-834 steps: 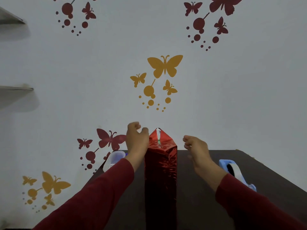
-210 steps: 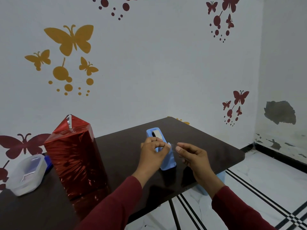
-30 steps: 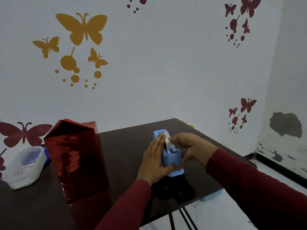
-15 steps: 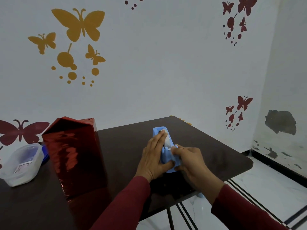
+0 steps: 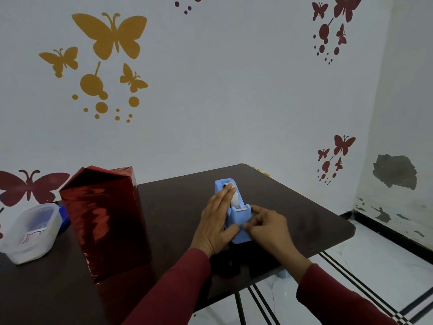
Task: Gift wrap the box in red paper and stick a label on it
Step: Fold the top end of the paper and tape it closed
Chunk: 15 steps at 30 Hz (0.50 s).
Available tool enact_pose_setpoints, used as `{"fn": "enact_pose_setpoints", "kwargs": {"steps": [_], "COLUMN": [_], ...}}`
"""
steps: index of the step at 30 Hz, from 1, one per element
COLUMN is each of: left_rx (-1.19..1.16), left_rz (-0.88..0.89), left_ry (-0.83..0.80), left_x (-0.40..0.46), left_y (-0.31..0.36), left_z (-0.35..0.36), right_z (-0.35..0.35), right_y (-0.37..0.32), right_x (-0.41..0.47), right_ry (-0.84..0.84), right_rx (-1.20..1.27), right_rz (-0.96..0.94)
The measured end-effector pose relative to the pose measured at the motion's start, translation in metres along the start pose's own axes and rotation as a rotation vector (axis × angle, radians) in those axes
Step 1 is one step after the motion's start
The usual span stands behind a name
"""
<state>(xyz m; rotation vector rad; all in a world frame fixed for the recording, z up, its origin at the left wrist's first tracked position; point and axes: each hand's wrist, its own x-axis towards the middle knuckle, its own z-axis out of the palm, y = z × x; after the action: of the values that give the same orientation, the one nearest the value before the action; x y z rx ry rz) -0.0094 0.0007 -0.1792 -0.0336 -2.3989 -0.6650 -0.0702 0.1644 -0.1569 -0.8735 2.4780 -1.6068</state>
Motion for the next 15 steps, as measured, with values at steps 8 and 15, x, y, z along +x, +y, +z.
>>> {"fn": "enact_pose_setpoints", "kwargs": {"steps": [8,15], "left_rx": [0.004,-0.045], "left_rz": [0.018,0.06], "left_ry": [0.048,0.124], "left_x": [0.001,0.003], "left_y": [-0.004,-0.009], "left_z": [0.002,0.005], "right_z": [-0.02,-0.018], "right_y": [0.026,0.024], "right_x": [0.007,0.006], "right_ry": [0.116,0.206], "right_rx": [0.834,0.793], "right_rz": [0.255,0.171]}}
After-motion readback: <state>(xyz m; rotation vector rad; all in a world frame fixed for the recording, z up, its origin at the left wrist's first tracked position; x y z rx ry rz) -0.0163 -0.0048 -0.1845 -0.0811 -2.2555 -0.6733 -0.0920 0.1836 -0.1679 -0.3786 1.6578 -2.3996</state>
